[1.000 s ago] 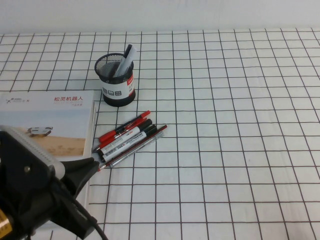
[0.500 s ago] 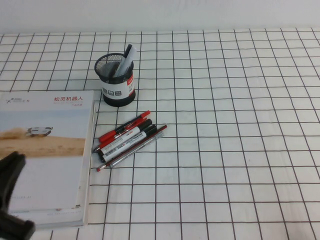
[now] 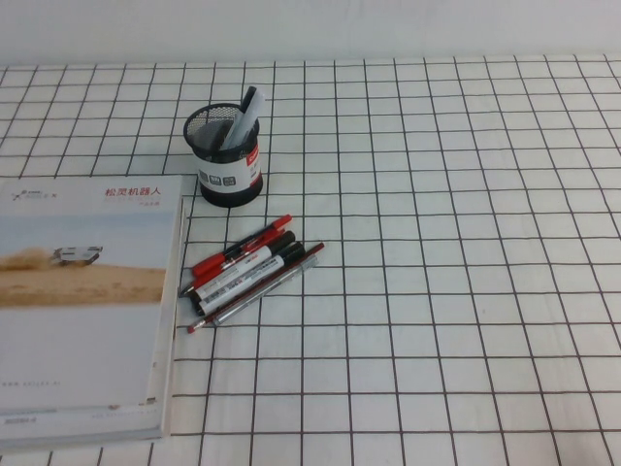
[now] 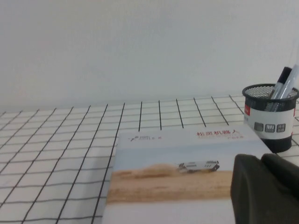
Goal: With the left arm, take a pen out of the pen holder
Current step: 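Take a marker out of the pen holder and lay it on the table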
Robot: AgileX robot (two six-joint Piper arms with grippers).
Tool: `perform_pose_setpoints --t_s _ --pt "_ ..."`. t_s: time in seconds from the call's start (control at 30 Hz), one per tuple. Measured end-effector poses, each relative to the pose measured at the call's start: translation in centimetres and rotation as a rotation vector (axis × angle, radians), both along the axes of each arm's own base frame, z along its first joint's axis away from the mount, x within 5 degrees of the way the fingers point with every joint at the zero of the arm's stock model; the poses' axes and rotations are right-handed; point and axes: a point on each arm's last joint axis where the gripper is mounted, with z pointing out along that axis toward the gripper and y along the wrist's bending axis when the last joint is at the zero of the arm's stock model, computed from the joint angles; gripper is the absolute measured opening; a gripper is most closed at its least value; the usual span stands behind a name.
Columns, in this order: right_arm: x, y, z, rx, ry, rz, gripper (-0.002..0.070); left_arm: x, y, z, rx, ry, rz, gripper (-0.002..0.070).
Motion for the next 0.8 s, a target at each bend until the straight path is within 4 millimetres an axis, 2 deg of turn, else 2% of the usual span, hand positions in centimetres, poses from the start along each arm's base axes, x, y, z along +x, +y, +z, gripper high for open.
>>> perform_pose_setpoints --t_s 0.23,0.53,0.8 --pt "0.0 0.0 0.0 0.000 0.000 0.000 -0.0015 0.0 0.1 -1.3 -0.074 0.097 0.017 0.0000" --pt "0.0 0.0 0.0 0.000 0.000 0.000 -0.0015 -0.3 0.1 -3.2 -0.040 0.303 0.020 0.0000" --pt "0.0 0.0 0.0 0.000 0.000 0.000 -0.0015 -0.4 0.1 -3.4 -0.029 0.329 0.022 0.0000"
